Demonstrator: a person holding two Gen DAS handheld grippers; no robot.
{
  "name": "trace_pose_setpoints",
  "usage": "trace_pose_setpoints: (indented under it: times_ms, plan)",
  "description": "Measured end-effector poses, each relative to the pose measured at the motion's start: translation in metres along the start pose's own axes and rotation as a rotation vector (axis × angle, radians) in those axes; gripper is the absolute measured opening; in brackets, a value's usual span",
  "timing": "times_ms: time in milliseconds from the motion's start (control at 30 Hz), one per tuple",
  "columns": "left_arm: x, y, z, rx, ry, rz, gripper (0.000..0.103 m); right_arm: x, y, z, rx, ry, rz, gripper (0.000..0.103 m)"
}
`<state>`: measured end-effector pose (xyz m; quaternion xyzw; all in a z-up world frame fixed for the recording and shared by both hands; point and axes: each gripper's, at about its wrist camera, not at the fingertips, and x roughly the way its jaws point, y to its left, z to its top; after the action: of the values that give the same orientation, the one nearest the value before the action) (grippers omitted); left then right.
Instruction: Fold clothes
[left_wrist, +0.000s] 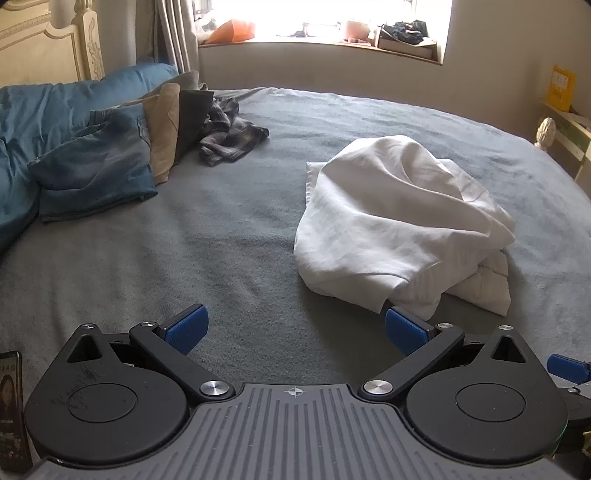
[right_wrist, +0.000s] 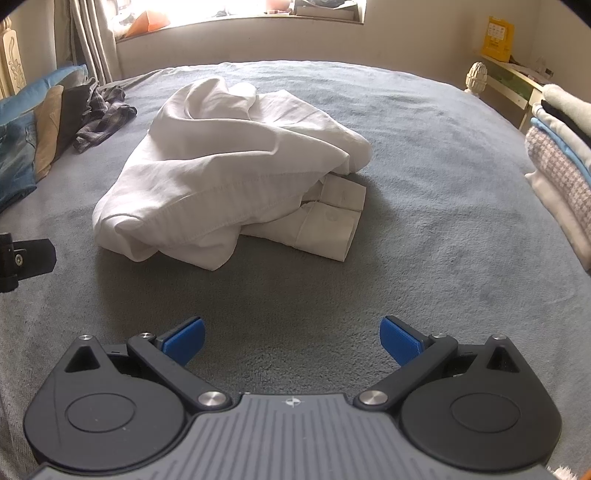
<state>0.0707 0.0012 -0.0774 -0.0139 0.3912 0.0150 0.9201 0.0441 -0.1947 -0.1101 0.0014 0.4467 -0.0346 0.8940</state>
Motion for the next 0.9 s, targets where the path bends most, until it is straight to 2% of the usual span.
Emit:
trace_pose_setpoints:
  times_ms: [533,767,833,900]
  plan:
    - [0.0016,0.0024,-0.0002,-0.01,0.009,-0.005,0.103,0.0005,0.0003,-0.0002,0.003,0.004,0.0,0.103]
    - [0.0025,0.0052,-0.0007,-0.046,0.02,-0.023,0.103,0.0008,0.0002,-0.0004,0.005,0.006,0.001,0.103]
    - [0.004,0.0053,-0.0002,-0.032,0.02,-0.012,0.103,0.0008,-0.0004,0.0001,0.008,0.004,0.004,0.103]
    - [0.0074,0.0067,0.0023,0.007,0.015,0.031,0.103,0.0007,-0.002,0.001,0.015,-0.003,0.014,0.103]
